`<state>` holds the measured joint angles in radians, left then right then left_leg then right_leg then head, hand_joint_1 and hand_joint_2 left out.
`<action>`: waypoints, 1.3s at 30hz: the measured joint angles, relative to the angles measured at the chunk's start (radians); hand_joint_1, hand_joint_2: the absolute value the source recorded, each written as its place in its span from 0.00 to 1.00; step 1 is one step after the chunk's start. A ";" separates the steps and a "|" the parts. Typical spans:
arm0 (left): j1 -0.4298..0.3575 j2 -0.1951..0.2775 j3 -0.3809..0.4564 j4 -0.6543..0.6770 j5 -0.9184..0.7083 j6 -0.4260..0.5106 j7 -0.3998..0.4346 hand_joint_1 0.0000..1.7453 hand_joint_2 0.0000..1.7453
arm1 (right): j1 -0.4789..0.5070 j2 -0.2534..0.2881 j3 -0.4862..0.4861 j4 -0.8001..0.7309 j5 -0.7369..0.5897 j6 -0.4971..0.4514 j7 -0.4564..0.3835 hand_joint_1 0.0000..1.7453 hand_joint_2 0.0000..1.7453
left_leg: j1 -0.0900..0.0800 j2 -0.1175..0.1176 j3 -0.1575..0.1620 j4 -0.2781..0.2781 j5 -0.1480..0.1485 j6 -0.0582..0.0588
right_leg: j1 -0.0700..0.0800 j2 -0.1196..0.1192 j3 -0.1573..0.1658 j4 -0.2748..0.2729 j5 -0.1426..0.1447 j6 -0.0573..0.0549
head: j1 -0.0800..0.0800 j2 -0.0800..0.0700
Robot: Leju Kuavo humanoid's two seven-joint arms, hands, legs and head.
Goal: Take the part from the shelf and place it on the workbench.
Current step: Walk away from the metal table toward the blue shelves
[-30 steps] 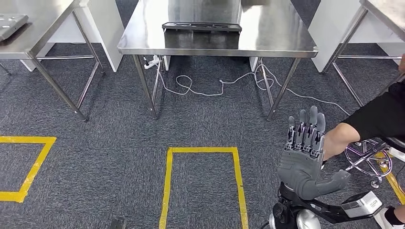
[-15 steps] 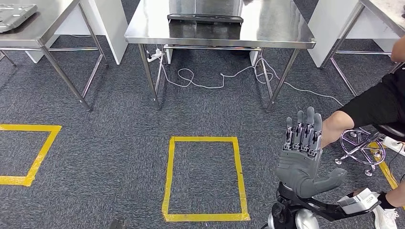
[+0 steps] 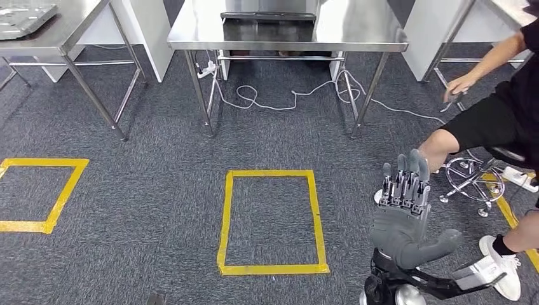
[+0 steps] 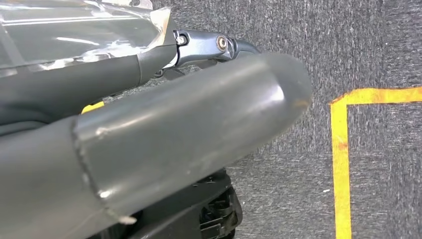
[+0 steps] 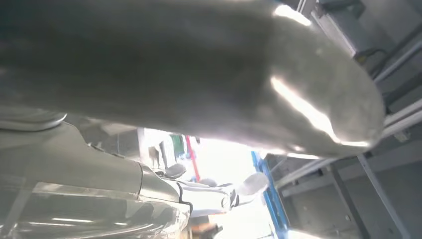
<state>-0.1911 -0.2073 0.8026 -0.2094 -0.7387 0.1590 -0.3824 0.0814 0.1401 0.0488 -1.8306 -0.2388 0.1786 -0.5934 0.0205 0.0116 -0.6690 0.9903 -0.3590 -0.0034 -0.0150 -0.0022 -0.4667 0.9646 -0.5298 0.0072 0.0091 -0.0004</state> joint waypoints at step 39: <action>0.018 -0.003 -0.029 0.000 0.022 0.041 -0.016 0.00 0.00 | -0.260 -0.140 -0.168 1.518 0.592 -0.498 0.366 0.00 0.00 | -0.035 -0.009 0.124 -0.001 -0.101 0.046 | 0.015 -0.011 -0.107 0.015 0.103 0.019 | 0.004 0.000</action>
<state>-0.1736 -0.2102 0.7736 -0.2094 -0.7168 0.2003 -0.3983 -0.1784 -0.0003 -0.1190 -0.3122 0.3536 -0.3190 -0.2277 -0.0146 0.0030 -0.5454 0.9897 -0.4604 0.0426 0.0003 -0.0129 -0.5732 0.9794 -0.4272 0.0263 0.0126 -0.0004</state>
